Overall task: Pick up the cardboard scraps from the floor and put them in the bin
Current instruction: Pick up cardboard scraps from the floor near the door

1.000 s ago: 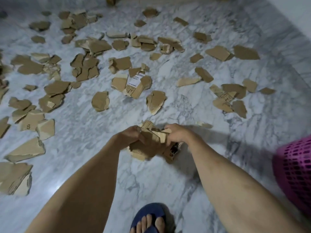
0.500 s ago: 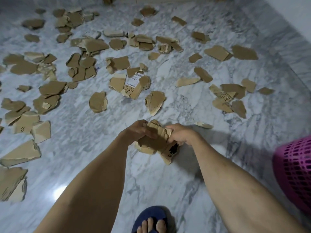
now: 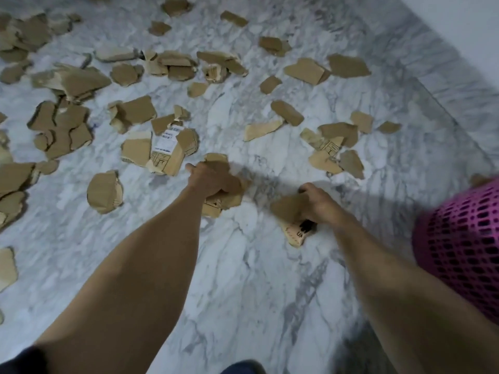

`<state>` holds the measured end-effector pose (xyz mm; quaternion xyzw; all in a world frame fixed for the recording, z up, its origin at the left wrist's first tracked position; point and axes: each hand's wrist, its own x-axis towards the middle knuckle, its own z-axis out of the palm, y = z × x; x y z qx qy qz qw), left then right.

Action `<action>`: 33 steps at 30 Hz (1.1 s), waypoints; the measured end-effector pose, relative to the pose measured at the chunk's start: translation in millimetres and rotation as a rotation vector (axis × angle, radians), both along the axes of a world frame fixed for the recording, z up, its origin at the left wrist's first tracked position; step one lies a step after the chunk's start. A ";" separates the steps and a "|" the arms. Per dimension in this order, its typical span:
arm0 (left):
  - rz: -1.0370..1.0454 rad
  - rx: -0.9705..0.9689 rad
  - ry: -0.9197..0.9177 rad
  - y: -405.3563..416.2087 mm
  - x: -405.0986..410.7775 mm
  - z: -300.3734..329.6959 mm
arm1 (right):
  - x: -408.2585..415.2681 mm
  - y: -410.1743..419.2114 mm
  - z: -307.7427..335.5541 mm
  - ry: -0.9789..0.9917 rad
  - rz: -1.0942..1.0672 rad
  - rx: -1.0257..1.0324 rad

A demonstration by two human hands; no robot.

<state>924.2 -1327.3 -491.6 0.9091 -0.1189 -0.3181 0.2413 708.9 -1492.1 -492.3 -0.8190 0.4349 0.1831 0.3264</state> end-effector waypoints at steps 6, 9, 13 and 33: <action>-0.144 0.225 -0.090 -30.6 6.9 6.8 | -2.6 5.3 0.9 0.061 0.014 -0.021; -0.238 0.275 -0.141 -38.0 11.0 3.8 | 0.6 0.5 2.1 0.040 -0.010 0.039; -0.274 0.333 -0.046 -44.3 17.0 1.7 | 3.8 -4.2 3.8 0.071 -0.061 0.098; -0.523 0.151 0.133 -101.3 35.7 0.9 | 14.3 -107.8 13.4 -0.132 -0.409 0.155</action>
